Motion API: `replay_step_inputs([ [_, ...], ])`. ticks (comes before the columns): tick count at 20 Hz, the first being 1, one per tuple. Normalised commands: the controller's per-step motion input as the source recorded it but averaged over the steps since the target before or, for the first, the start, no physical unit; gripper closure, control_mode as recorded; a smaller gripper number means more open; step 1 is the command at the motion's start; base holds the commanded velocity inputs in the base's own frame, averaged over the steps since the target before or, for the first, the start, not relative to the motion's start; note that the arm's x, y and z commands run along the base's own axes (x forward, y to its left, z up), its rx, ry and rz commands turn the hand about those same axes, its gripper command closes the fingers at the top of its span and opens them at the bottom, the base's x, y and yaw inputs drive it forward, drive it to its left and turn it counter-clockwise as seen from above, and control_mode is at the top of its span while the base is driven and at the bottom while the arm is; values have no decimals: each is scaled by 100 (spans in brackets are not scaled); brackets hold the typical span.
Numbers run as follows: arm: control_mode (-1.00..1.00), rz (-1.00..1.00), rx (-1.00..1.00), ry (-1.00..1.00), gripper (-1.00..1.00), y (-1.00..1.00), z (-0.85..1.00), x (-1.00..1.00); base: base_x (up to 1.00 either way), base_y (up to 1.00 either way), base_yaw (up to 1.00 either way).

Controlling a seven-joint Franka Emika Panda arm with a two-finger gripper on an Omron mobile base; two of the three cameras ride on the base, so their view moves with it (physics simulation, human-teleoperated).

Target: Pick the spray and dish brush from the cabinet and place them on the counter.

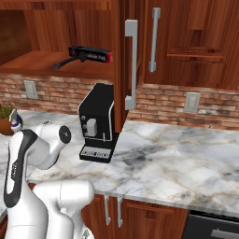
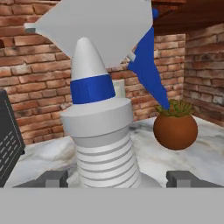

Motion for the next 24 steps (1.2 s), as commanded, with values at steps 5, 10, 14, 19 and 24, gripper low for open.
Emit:
replay_step_inputs([
  [5, -100, -9, 15, -20, 100, -5, -76, -27, 0, 0, 0],
  [10, -100, -14, 24, -14, 100, 0, -96, -8, 0, 0, 0],
  [14, -100, -17, 23, -15, 100, 0, -95, -22, 0, 0, 0],
  [19, -100, -30, 15, -18, 100, 0, -84, -68, 0, 0, 0],
  [24, -100, -34, 15, -19, 100, 0, -94, -98, 0, 0, 0],
])
